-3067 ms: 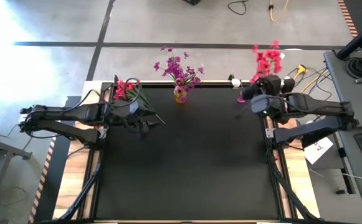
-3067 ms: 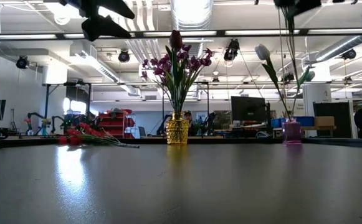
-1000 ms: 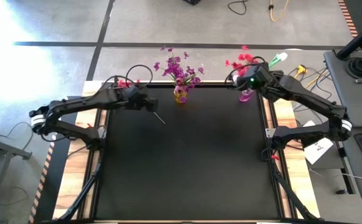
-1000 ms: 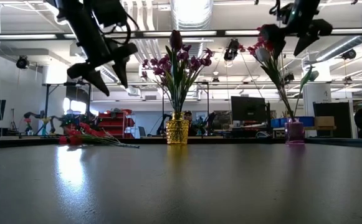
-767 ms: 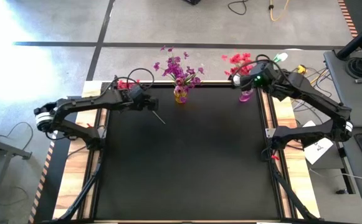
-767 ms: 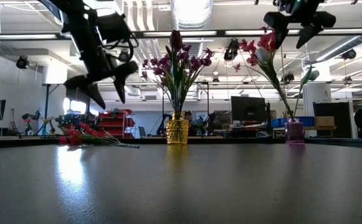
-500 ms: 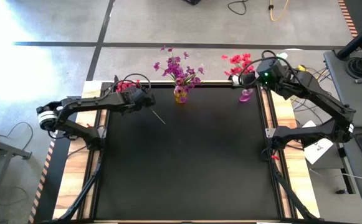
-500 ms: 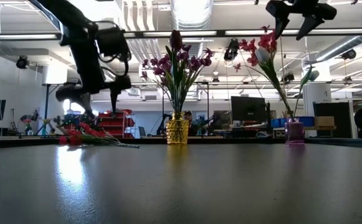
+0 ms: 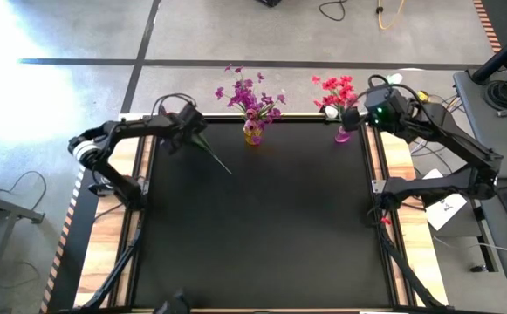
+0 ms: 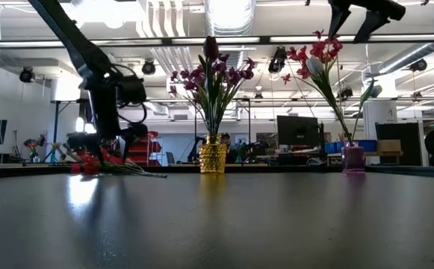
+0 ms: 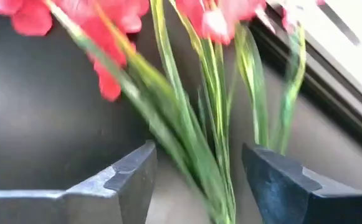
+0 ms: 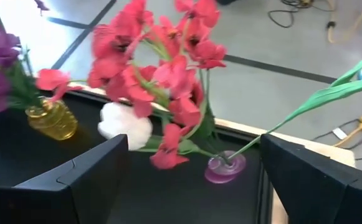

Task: Sort flowers into vase by color
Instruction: Put the red flowers into the violet flower vase

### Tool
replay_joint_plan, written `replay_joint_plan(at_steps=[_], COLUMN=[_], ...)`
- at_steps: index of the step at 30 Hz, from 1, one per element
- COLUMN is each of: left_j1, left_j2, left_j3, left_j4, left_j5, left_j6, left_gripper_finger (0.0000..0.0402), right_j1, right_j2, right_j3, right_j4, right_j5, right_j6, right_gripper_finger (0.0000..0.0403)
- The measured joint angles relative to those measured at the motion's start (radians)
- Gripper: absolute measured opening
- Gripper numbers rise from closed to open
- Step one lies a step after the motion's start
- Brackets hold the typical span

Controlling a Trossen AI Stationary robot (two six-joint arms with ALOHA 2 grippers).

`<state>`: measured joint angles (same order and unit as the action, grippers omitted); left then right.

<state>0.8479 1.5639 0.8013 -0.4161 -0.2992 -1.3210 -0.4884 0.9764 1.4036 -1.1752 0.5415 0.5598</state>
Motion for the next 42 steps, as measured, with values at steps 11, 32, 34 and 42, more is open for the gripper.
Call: replay_joint_plan(at_steps=[11, 32, 34, 42], left_j1=[0.082, -0.18, -0.27, -0.692], left_j2=[0.158, -0.534, -0.653, -1.013], left_j3=[0.129, 0.028, -0.006, -0.173], left_j4=[-0.091, -0.071, -0.072, 0.247], left_j5=[0.088, 0.101, 0.089, -0.017], left_j6=[0.043, 0.396, 0.396, 0.541], left_gripper_finger=[0.0158, 0.0002, 0.0002, 0.0001], right_j1=[0.13, 0.648, 0.699, 0.792], right_j2=[-0.005, 0.043, 0.076, 0.29], right_j3=[0.0, -0.001, -0.001, -0.001], right_j4=[0.006, 0.6, 0.634, 0.883], right_j5=[0.0, -0.123, -0.123, -0.123], right_j6=[0.043, -0.238, -0.236, -0.212], right_gripper_finger=[0.0354, 0.0354, 0.0354, 0.0354])
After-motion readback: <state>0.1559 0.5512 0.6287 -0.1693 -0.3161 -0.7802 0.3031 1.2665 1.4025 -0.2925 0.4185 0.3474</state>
